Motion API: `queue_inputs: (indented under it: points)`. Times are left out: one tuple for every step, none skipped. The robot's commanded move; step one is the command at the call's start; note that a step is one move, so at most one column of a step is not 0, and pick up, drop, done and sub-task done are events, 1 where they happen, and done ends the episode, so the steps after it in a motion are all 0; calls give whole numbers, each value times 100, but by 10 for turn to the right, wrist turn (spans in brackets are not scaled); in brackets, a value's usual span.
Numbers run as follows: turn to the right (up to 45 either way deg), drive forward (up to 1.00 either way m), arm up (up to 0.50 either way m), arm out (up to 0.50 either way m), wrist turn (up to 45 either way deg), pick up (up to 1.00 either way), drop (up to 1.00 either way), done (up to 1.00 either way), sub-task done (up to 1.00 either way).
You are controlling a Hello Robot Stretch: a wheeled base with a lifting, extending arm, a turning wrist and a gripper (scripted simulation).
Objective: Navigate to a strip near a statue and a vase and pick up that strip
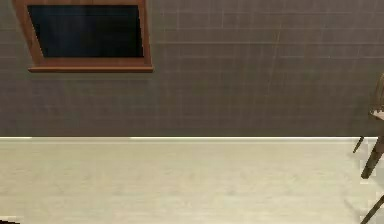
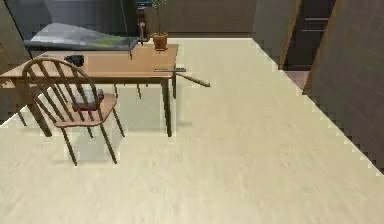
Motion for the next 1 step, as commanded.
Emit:
queue_inputs:
  points:
    - [0,100,0,0,0,0,0,0,0]
